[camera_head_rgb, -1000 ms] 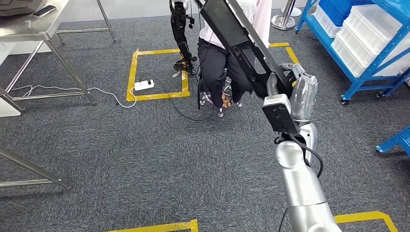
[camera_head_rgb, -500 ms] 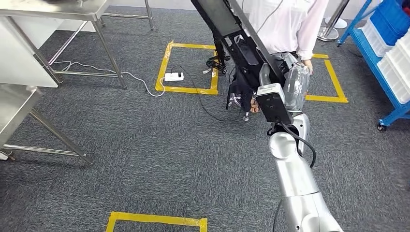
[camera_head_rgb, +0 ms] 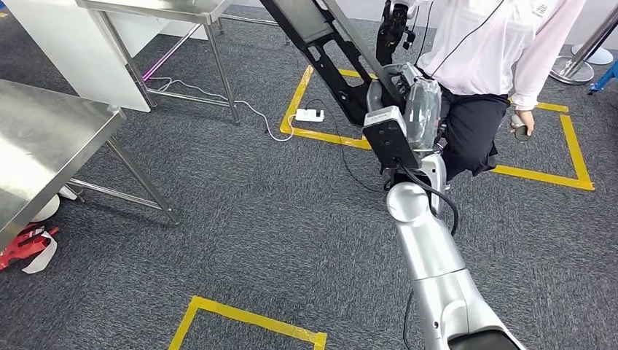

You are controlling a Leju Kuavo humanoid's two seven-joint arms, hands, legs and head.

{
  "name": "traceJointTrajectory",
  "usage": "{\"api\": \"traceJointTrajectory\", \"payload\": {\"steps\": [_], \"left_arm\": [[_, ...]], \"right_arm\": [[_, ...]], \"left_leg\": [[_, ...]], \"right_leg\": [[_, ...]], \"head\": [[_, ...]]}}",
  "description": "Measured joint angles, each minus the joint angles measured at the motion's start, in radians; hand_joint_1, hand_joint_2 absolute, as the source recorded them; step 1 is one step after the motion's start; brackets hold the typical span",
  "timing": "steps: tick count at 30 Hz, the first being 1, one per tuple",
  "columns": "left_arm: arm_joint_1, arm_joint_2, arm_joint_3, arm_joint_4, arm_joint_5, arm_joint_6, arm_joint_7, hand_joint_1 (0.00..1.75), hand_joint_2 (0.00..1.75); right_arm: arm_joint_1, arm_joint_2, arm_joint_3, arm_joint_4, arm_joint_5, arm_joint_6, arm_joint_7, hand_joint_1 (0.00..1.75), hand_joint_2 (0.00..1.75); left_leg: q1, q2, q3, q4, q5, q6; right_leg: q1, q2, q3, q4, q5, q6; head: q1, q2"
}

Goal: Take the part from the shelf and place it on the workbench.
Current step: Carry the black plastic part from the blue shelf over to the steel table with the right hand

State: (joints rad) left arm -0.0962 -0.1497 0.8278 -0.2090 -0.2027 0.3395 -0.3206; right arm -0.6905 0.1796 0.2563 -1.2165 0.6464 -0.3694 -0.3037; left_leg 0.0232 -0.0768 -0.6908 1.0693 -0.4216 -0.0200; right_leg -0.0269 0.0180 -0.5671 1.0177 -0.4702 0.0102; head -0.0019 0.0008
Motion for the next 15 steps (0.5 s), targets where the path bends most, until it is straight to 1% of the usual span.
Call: {"api": "traceJointTrajectory", "payload": {"steps": [1, 2, 3, 4, 5, 6, 7, 8, 9, 10, 11, 12, 13, 14, 15], "left_arm": [[-0.001, 0.000, 0.001, 0.000, -0.002, 0.002, -0.001, 0.00, 0.00], [-0.002, 0.000, 0.001, 0.000, -0.003, 0.005, -0.003, 0.00, 0.00], [-0.003, 0.001, 0.001, 0.000, -0.005, 0.008, -0.005, 0.00, 0.00], [-0.003, 0.001, 0.001, 0.000, -0.007, 0.010, -0.006, 0.00, 0.00], [-0.003, 0.002, 0.001, 0.000, -0.007, 0.011, -0.006, 0.00, 0.00], [-0.002, 0.003, 0.001, 0.000, -0.007, 0.009, -0.005, 0.00, 0.00], [-0.002, 0.004, 0.002, 0.000, -0.007, 0.007, -0.002, 0.00, 0.00], [-0.003, 0.005, 0.002, 0.000, -0.008, 0.006, 0.001, 0.00, 0.00], [-0.005, 0.006, 0.002, 0.000, -0.010, 0.005, 0.006, 0.00, 0.00], [-0.006, 0.007, 0.002, 0.000, -0.012, 0.004, 0.010, 0.00, 0.00], [-0.006, 0.008, 0.002, 0.000, -0.013, 0.004, 0.014, 0.00, 0.00], [-0.006, 0.008, 0.002, 0.000, -0.014, 0.002, 0.016, 0.00, 0.00], [-0.005, 0.008, 0.002, 0.000, -0.015, 0.000, 0.017, 0.00, 0.00], [-0.005, 0.008, 0.002, 0.000, -0.015, -0.003, 0.018, 0.00, 0.00], [-0.005, 0.008, 0.002, 0.000, -0.014, -0.008, 0.017, 0.00, 0.00]], "right_arm": [[-0.002, 0.003, 0.000, 0.002, 0.000, 0.000, 0.000, 1.75, 1.75], [-0.002, 0.005, 0.000, 0.004, 0.001, 0.001, 0.000, 1.75, 1.75], [-0.002, 0.006, 0.001, 0.007, 0.002, 0.002, 0.000, 1.75, 1.75], [-0.001, 0.008, 0.001, 0.010, 0.004, 0.002, 0.001, 1.75, 1.75], [-0.001, 0.011, 0.002, 0.012, 0.007, 0.003, 0.001, 1.75, 1.75], [-0.001, 0.013, 0.004, 0.014, 0.009, 0.003, 0.002, 1.75, 1.75], [-0.001, 0.015, 0.005, 0.015, 0.010, 0.003, 0.002, 1.75, 1.75], [-0.002, 0.016, 0.006, 0.015, 0.011, 0.003, 0.002, 1.75, 1.75], [-0.003, 0.017, 0.007, 0.015, 0.012, 0.004, 0.002, 1.75, 1.75], [-0.004, 0.017, 0.007, 0.015, 0.013, 0.005, 0.003, 1.75, 1.75], [-0.005, 0.017, 0.007, 0.015, 0.014, 0.007, 0.004, 1.75, 1.75], [-0.006, 0.018, 0.007, 0.015, 0.016, 0.010, 0.005, 1.75, 1.75], [-0.007, 0.019, 0.007, 0.015, 0.019, 0.014, 0.005, 1.75, 1.75], [-0.007, 0.020, 0.007, 0.015, 0.021, 0.017, 0.005, 1.75, 1.75], [-0.008, 0.020, 0.007, 0.015, 0.022, 0.019, 0.006, 1.75, 1.75]], "left_leg": [[-0.001, 0.035, -0.026, 0.057, -0.032, -0.001], [-0.001, 0.057, -0.059, 0.127, -0.067, -0.003], [0.000, 0.065, -0.089, 0.192, -0.092, -0.005], [0.001, 0.068, -0.107, 0.231, -0.103, -0.006], [0.001, 0.071, -0.105, 0.234, -0.096, -0.008], [0.002, 0.078, -0.083, 0.195, -0.073, -0.008], [0.002, 0.095, -0.044, 0.129, -0.044, -0.007], [0.000, 0.118, -0.004, 0.061, -0.021, -0.006], [-0.002, 0.135, 0.025, 0.009, -0.006, -0.002], [-0.005, 0.145, 0.040, -0.020, -0.001, 0.003], [-0.008, 0.142, 0.042, -0.028, -0.001, 0.008], [-0.009, 0.128, 0.040, -0.030, 0.001, 0.015], [-0.009, 0.117, 0.042, -0.033, 0.003, 0.021], [-0.008, 0.106, 0.044, -0.037, 0.006, 0.028], [-0.006, 0.096, 0.047, -0.041, 0.009, 0.035]], "right_leg": [[0.004, -0.013, 0.000, -0.001, 0.000, -0.008], [0.008, -0.027, 0.000, -0.001, -0.001, -0.015], [0.012, -0.041, 0.000, -0.001, -0.002, -0.017], [0.015, -0.055, 0.000, -0.001, -0.003, -0.018], [0.016, -0.068, 0.000, -0.001, -0.003, -0.019], [0.017, -0.081, 0.000, 0.000, -0.004, -0.019], [0.018, -0.093, 0.001, 0.000, -0.006, -0.018], [0.022, -0.102, 0.001, 0.002, -0.009, -0.015], [0.027, -0.112, 0.001, 0.003, -0.012, -0.011], [0.033, -0.121, 0.002, 0.004, -0.015, -0.006], [0.037, -0.130, 0.003, 0.005, -0.017, -0.002], [0.039, -0.141, 0.006, 0.004, -0.019, 0.002], [0.039, -0.144, 0.005, 0.006, -0.023, 0.006], [0.036, -0.131, 0.001, 0.018, -0.031, 0.010], [0.033, -0.106, -0.012, 0.046, -0.047, 0.012]], "head": [[-0.002, 0.000], [-0.004, 0.000], [-0.004, 0.000], [-0.004, 0.000], [-0.005, 0.000], [-0.005, 0.000], [-0.005, 0.000], [-0.006, 0.000], [-0.005, 0.000], [-0.004, 0.000], [-0.002, 0.000], [0.001, 0.000], [0.002, 0.000], [0.002, 0.000], [0.003, 0.000]]}}
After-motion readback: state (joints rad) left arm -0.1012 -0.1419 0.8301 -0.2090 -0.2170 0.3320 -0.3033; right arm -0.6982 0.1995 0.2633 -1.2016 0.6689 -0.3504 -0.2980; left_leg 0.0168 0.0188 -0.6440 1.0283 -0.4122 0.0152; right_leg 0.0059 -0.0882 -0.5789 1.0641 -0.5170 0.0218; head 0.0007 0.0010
